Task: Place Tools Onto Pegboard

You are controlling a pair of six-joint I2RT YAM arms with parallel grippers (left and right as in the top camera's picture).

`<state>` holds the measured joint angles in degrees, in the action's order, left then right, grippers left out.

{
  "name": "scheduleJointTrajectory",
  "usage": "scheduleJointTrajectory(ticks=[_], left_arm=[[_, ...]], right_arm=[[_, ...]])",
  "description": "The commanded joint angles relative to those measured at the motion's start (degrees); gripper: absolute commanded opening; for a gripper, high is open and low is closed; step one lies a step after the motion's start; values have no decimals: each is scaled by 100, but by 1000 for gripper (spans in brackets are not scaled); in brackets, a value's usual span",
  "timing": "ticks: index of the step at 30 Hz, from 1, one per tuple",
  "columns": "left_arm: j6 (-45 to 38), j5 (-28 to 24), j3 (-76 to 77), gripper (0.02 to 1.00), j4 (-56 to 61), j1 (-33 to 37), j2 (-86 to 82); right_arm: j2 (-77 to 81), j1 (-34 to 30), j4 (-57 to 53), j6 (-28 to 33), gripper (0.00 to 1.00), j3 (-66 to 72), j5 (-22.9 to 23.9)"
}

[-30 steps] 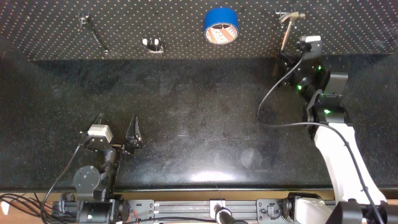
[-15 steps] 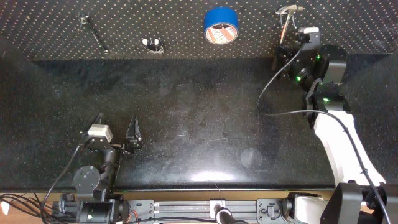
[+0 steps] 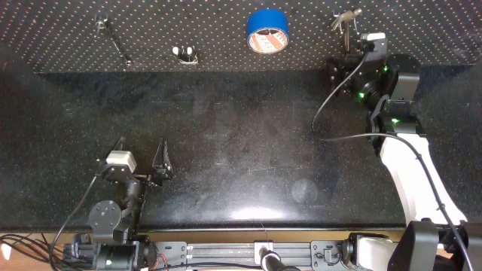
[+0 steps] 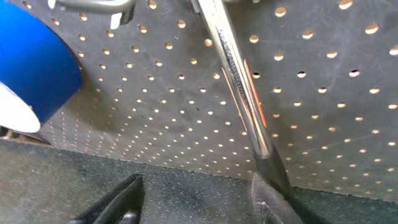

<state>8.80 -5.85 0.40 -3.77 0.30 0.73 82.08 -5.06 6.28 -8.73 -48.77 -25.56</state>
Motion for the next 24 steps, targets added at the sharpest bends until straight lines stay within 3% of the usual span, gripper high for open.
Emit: scheduleJointTrajectory(ticks=[1, 6, 11, 19, 24], left_arm=[[-74, -85, -9, 993, -35, 7, -55], [-74, -85, -9, 996, -35, 7, -55], [-74, -85, -9, 996, -35, 7, -55], [-74, -85, -9, 996, -35, 7, -55], [-74, -85, -9, 996, -35, 7, -55]], right_arm=[[9, 37, 20, 22, 917, -149, -63], [-389, -57, -72, 46, 928, 48, -22], [-1475, -258, -81, 57, 930, 850, 750], [-4374, -706, -210, 369, 932, 2702, 979], [-6043, -754, -1097, 363, 934, 3285, 1161]])
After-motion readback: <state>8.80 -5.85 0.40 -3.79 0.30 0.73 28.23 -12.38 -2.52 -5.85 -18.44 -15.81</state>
